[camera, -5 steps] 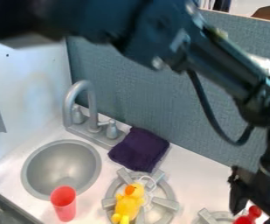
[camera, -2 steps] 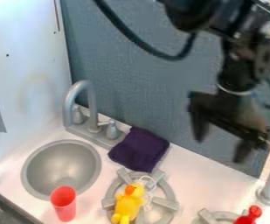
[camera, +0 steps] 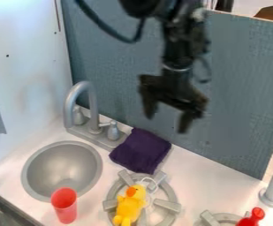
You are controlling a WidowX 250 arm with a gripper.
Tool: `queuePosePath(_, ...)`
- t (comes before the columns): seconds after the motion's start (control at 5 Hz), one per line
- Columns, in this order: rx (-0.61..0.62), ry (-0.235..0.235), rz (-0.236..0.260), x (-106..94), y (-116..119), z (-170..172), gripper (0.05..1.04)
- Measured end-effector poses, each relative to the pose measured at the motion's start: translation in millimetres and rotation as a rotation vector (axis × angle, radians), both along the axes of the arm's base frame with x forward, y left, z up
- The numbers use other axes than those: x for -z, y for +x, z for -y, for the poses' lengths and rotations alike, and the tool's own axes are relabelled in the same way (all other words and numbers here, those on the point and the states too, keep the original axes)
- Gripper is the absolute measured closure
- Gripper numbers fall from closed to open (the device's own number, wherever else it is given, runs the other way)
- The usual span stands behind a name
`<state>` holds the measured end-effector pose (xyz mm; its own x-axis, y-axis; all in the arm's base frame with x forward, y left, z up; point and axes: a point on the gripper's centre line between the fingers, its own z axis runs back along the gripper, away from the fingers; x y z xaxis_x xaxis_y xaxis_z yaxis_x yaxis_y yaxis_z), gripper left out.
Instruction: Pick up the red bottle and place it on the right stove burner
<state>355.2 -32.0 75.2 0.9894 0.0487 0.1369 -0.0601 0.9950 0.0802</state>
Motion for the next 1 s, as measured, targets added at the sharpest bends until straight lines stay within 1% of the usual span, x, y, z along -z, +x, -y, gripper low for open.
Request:
queuePosePath(0.2, 0.005, -0.038, -0.039, 9.6, 9, -52, 0.082)
queuePosePath(0.4, 0.000, -0.046, -0.044, 19.5, 20, -93, 0.083)
queuePosePath(0.6, -0.017, -0.052, -0.087, 51.2, 27, -106, 0.083)
queuePosePath(0.8, 0.026, -0.030, -0.162, 60.1, 23, -107, 0.083)
queuePosePath(1.0, 0.040, -0.029, -0.169, 60.0, 23, -103, 0.082)
